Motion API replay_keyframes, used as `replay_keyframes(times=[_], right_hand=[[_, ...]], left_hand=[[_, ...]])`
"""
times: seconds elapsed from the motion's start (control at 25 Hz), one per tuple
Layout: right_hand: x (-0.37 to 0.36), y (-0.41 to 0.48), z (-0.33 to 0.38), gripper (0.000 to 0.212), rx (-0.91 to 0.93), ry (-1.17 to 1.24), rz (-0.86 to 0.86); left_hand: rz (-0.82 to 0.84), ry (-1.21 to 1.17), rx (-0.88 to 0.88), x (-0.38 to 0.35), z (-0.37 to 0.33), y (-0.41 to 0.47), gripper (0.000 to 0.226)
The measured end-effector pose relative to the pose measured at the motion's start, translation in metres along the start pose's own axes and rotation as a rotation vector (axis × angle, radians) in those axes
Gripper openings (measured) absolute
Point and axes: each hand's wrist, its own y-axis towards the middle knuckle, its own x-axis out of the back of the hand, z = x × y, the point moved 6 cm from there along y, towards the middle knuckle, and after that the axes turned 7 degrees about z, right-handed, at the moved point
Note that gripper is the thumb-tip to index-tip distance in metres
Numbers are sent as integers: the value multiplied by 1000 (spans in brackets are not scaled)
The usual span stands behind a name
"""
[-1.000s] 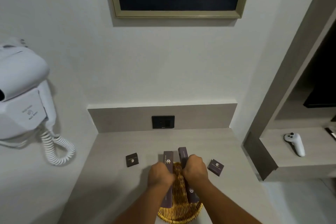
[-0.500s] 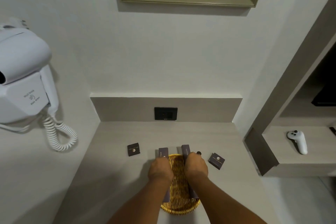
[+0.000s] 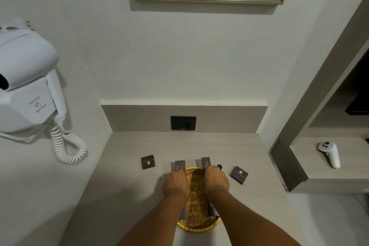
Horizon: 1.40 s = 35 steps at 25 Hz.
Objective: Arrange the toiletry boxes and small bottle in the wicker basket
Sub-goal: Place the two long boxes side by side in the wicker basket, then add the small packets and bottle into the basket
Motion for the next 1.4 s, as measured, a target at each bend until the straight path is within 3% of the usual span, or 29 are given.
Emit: replay_keyframes(times=[0.6, 0.88, 0.96, 1.12, 1.4], right_hand=[[2, 6, 4, 20, 16, 19, 16], [72, 20, -7, 8, 37, 51, -120], [87, 26, -31, 16, -10, 17, -108], [73, 38, -84, 15, -63, -80, 14], [39, 65, -109, 36, -33, -98, 92]], left_hand=[[7, 8, -8, 3, -2, 3, 20], [-176, 12, -124, 77, 9, 22, 18], [-195, 67, -135, 97, 25, 36, 18], [-41, 203, -210, 89, 67, 69, 29], [79, 213, -232, 54, 89, 100, 21]])
